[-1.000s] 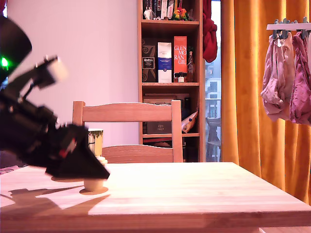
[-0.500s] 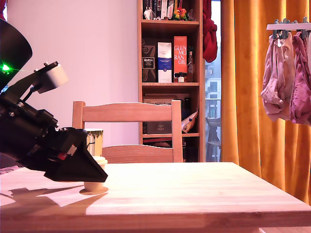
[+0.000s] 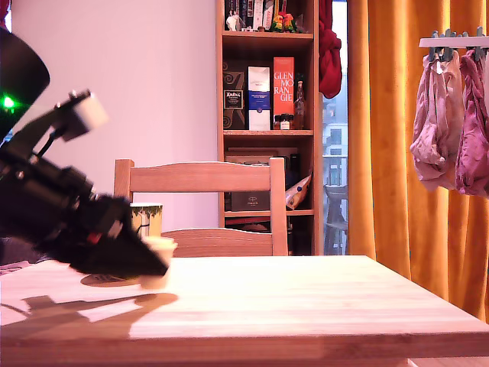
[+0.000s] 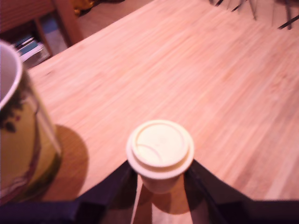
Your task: Pick up the coffee capsules on the table and drop them inside the coffee cup
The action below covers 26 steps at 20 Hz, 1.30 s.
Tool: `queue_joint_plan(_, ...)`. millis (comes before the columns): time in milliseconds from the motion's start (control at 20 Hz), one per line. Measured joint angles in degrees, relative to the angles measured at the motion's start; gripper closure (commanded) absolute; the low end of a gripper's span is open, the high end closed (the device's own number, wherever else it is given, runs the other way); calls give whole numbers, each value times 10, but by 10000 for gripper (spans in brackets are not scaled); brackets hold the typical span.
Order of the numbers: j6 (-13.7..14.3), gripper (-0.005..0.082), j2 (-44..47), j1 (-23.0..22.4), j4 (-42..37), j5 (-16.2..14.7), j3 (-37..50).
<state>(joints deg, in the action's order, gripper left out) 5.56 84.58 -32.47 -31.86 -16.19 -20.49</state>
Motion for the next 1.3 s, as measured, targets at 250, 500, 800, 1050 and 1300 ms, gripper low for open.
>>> queue_joint_plan(250, -6, 587, -53, 0, -2, -22, 0)
queue_joint_plan(500, -6, 587, -163, 23, -6, -8, 0)
queue_joint_plan(800, -7, 587, -185, 94, -5, 13, 0)
queue_joint_plan(1050, -11, 587, -181, 118, 65, 12, -44)
queue_joint_plan(1300, -21, 587, -138, 126, 160, 12, -120)
